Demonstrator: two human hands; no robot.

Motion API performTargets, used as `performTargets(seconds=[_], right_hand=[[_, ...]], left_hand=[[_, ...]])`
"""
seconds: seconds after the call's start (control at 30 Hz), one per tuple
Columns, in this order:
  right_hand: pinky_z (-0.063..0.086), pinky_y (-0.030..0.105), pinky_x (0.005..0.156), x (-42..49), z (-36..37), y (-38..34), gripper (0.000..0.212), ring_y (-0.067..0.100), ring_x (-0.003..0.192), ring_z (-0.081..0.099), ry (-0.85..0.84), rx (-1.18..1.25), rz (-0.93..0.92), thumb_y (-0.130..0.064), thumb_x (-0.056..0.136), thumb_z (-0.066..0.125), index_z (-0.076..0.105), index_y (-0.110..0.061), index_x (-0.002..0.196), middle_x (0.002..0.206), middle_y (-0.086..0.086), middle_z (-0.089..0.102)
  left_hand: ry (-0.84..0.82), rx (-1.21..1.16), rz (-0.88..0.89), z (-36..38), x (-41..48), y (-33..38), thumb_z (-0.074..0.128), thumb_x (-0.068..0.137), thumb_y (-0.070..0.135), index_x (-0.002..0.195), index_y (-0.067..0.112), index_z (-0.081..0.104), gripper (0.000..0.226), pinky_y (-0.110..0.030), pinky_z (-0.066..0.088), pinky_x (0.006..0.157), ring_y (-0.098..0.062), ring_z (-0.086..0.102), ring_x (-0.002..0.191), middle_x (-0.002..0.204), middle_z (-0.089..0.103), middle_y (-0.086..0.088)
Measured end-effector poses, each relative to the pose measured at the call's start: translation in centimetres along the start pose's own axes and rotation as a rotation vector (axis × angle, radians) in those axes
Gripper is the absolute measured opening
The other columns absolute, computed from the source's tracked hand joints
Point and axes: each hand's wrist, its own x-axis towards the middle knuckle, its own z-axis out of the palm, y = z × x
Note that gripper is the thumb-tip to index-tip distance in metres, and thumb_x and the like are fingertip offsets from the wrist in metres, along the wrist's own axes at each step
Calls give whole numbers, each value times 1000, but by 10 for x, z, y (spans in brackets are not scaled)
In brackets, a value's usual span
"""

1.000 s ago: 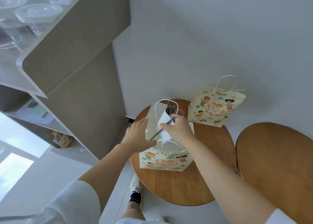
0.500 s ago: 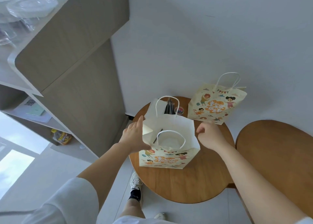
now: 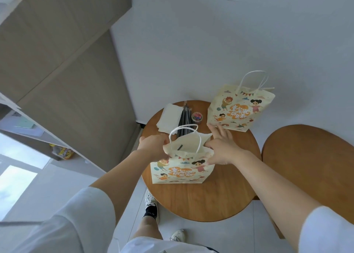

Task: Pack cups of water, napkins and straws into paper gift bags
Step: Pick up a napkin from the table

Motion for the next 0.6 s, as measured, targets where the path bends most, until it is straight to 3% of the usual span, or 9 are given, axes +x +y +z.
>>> performTargets(seconds=[0.07, 0.1, 0.13, 0.2, 0.27, 0.33, 0.43, 0.5, 0.6], right_hand=[[20, 43, 113, 1, 1, 1, 39, 30, 137, 15, 23, 79, -12, -33, 78, 68, 65, -24, 116, 152, 4, 17], [31, 39, 105, 0, 0, 1, 37, 26, 124, 31, 37, 114, -9, -32, 80, 67, 65, -21, 116, 140, 4, 33], [37, 35, 94, -1, -1, 1, 34, 21, 109, 37, 58, 119, -18, -33, 83, 65, 66, -19, 114, 126, 3, 41], [33, 30, 80, -2, -1, 1, 30, 17, 94, 38, 92, 99, -51, -37, 88, 61, 69, -15, 106, 109, 3, 46], [35, 32, 81, -1, 3, 1, 31, 19, 99, 42, 109, 166, -45, -39, 90, 58, 71, -12, 99, 109, 3, 47], [37, 37, 98, 0, 10, 2, 30, 23, 122, 38, 120, 298, -19, -35, 90, 59, 71, -12, 104, 129, 3, 43], [27, 34, 109, -3, 19, 1, 26, 21, 137, 25, 232, 550, 52, -28, 84, 68, 65, -15, 106, 149, -1, 23], [30, 31, 103, -10, 26, -1, 51, 19, 133, 30, 293, 742, 187, -27, 77, 75, 47, -18, 120, 148, -1, 21], [31, 40, 108, -14, 40, -1, 104, 23, 133, 33, 152, 1149, 323, -29, 65, 84, 16, -28, 143, 149, 2, 27]], left_hand=[[31, 18, 8, -1, 0, -3, 70, 81, 39, 118, 24, 56, 42, -32, 34, 93, -16, 58, 100, 109, 65, 7], [39, 24, 13, -2, 0, -3, 67, 84, 38, 117, 25, 58, 37, -30, 36, 90, -15, 59, 98, 107, 66, 7], [40, 28, 17, -2, 0, -4, 64, 87, 38, 117, 25, 59, 33, -29, 37, 89, -15, 60, 96, 107, 66, 6], [24, 52, 19, -3, 1, -5, 60, 90, 39, 117, 26, 60, 30, -31, 37, 91, -14, 60, 96, 106, 67, 7], [-6, 142, 35, -5, 2, -3, 60, 88, 42, 115, 25, 61, 31, -35, 35, 96, -14, 58, 92, 101, 66, 8], [-21, 181, 50, -9, 2, 5, 63, 84, 47, 111, 23, 59, 36, -36, 35, 97, -13, 54, 87, 94, 63, 9], [-24, 3, 66, -11, 0, 20, 66, 83, 45, 113, 22, 58, 39, -36, 45, 94, -13, 62, 84, 100, 67, 7], [-28, -123, 53, -9, 0, 27, 68, 84, 38, 112, 21, 60, 34, -36, 54, 84, -15, 68, 79, 101, 69, 2], [-40, -167, 54, -3, -1, 29, 66, 85, 36, 108, 23, 62, 27, -35, 57, 77, -13, 69, 74, 97, 69, 3]])
